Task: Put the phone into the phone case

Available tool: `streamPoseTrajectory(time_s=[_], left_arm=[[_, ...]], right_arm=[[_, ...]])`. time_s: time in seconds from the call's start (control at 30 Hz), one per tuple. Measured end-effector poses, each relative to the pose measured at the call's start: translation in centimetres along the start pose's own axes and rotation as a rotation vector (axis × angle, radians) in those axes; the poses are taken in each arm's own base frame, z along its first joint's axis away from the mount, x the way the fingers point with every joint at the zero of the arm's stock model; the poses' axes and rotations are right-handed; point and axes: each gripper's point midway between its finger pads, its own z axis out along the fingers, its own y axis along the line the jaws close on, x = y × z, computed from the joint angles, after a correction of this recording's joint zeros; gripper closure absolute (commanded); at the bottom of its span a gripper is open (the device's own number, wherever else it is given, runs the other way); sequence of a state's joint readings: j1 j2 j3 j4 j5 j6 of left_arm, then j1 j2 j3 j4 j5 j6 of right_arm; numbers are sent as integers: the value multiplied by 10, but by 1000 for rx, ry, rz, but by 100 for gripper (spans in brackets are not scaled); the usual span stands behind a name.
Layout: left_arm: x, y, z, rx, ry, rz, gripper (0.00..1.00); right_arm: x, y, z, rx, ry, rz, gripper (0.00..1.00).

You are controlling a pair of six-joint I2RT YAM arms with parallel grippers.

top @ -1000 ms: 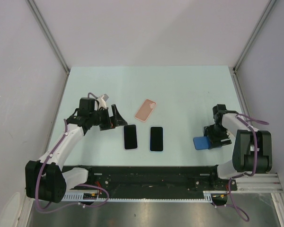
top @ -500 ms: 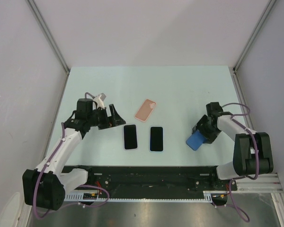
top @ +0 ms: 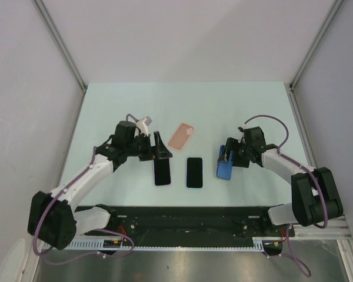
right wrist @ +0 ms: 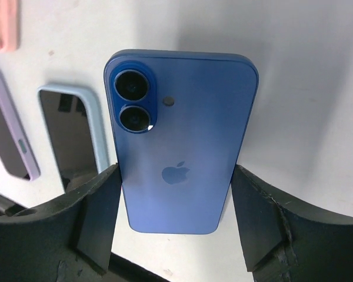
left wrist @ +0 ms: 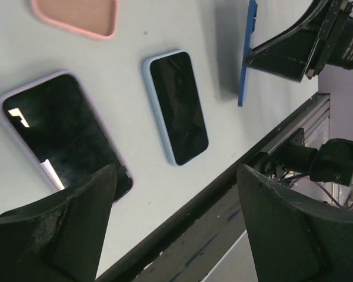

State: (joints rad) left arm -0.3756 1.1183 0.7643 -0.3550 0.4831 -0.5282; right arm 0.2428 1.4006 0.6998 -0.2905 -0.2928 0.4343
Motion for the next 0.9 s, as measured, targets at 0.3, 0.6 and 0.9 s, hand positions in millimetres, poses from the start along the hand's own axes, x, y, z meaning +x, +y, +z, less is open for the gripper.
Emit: streamPoseTrajectory(time_s=[0.3, 0.6, 0.9], left_arm=[[-3, -45, 70, 117, 103, 10, 17], [-19, -88, 125, 240, 139, 12, 20], [-16, -101, 146, 268, 175, 11, 62]], right_arm=[[3, 42, -7, -198, -49, -136, 39], [3, 88, -32, -360, -113, -273, 39], [20, 111, -36, -418, -94, -343, 38]])
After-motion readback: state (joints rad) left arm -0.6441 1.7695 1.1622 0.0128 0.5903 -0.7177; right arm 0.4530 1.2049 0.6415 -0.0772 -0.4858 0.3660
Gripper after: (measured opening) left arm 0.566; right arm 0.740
